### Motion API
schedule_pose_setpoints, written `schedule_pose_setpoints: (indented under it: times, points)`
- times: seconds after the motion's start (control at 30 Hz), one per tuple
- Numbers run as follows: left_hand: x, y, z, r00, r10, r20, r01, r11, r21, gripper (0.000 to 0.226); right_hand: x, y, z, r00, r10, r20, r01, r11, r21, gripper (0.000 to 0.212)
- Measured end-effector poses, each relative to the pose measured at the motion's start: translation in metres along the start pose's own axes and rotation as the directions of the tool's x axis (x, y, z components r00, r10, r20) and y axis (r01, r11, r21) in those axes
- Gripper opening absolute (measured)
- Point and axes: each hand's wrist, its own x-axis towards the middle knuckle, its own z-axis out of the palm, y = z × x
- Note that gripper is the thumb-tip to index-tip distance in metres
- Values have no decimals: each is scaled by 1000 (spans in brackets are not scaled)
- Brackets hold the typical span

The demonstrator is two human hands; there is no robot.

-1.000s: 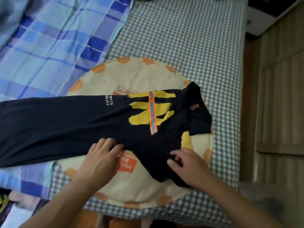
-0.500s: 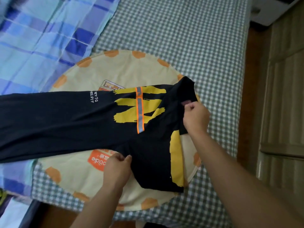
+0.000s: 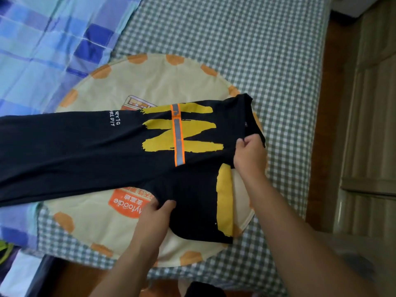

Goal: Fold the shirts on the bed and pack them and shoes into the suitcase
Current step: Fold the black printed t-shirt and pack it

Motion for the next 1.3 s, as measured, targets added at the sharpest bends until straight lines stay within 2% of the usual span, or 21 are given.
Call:
schedule_pose_setpoints:
  times: [0.13, 0.23, 0.37, 0.43, 0.53, 0.6, 0.67, 0.7, 0.73, 0.77, 0.8, 0.83, 0.87, 0.93, 1.0, 1.03, 1.1, 1.2, 1.23, 1.27, 1.3]
  points:
    - [-10, -3, 5, 993, -20, 113, 34, 992, -123, 27, -5, 8, -1, 979, 70, 190, -93, 989, 115, 26]
    - [-18, -4, 5, 967, -84, 242, 139, 965, -220, 31, -10, 6, -10, 938, 100, 331, -187, 952, 241, 19]
    - [-26, -4, -4, 952, -119, 284, 230, 887, -399, 30, -14, 0, -16, 975, 0, 222, -78, 936, 343, 23]
    - [-25, -9, -10, 952, -142, 272, 254, 862, -438, 30, -21, 3, -11, 962, -3, 274, -97, 932, 350, 22]
    - [-18, -21, -16, 951, -204, 231, 294, 821, -490, 29, -33, 18, -5, 921, 0, 390, -110, 959, 261, 38]
    - [-15, -29, -20, 959, -222, 178, 282, 814, -507, 26, -36, 25, -6, 942, 3, 336, -60, 986, 158, 46]
    - [-16, -34, -23, 972, -209, 108, 236, 867, -439, 22, -42, 30, -11, 965, 38, 261, -53, 997, 50, 46]
    - [-17, -37, -26, 981, -189, 42, 192, 930, -312, 19, -48, 32, -13, 969, 45, 243, -45, 999, -7, 48]
    - [-18, -39, -30, 990, -134, -42, 131, 989, -69, 18, -53, 35, -15, 975, 19, 221, 1, 996, -89, 51]
    - [-20, -41, -36, 995, -41, -94, 64, 964, 258, 20, -59, 36, -18, 979, -64, 191, 103, 975, -199, 53]
    - [-21, -43, -43, 993, 73, -88, -10, 819, 573, 24, -65, 38, -20, 963, -211, 167, 254, 917, -307, 54]
    - [-21, -45, -52, 976, 209, -61, -79, 601, 795, 29, -70, 40, -22, 903, -398, 162, 429, 821, -376, 52]
    - [-21, -44, -61, 926, 377, 7, -167, 393, 904, 34, -72, 42, -24, 789, -580, 202, 609, 697, -378, 50]
    - [-19, -43, -70, 724, 625, 291, -395, 31, 918, 48, -68, 52, -26, 467, -769, 435, 884, 405, -233, 60]
    - [-7, -42, -71, 507, 583, 634, -578, -315, 752, 69, -61, 65, -29, 210, -656, 725, 974, 205, -96, 69]
    - [5, -41, -72, 434, 489, 756, -628, -437, 643, 78, -54, 71, -30, 136, -566, 813, 988, 137, -70, 70]
    - [29, -37, -71, 387, 276, 880, -672, -570, 474, 83, -37, 77, -30, 72, -456, 887, 997, 37, -62, 72]
    - [53, -33, -65, 321, 140, 937, -638, -699, 323, 41, -21, 78, -18, 8, -529, 848, 999, -39, -34, 51]
    - [55, -30, -63, 306, 170, 937, -660, -671, 337, 29, -20, 77, -13, 2, -597, 802, 1000, -14, -12, 43]
    - [52, -24, -59, 302, 248, 921, -725, -567, 390, 25, -22, 75, -9, 34, -656, 754, 999, 46, -4, 39]
    - [46, -14, -54, 325, 371, 870, -815, -357, 457, 23, -24, 70, -7, 98, -710, 698, 991, 137, -1, 34]
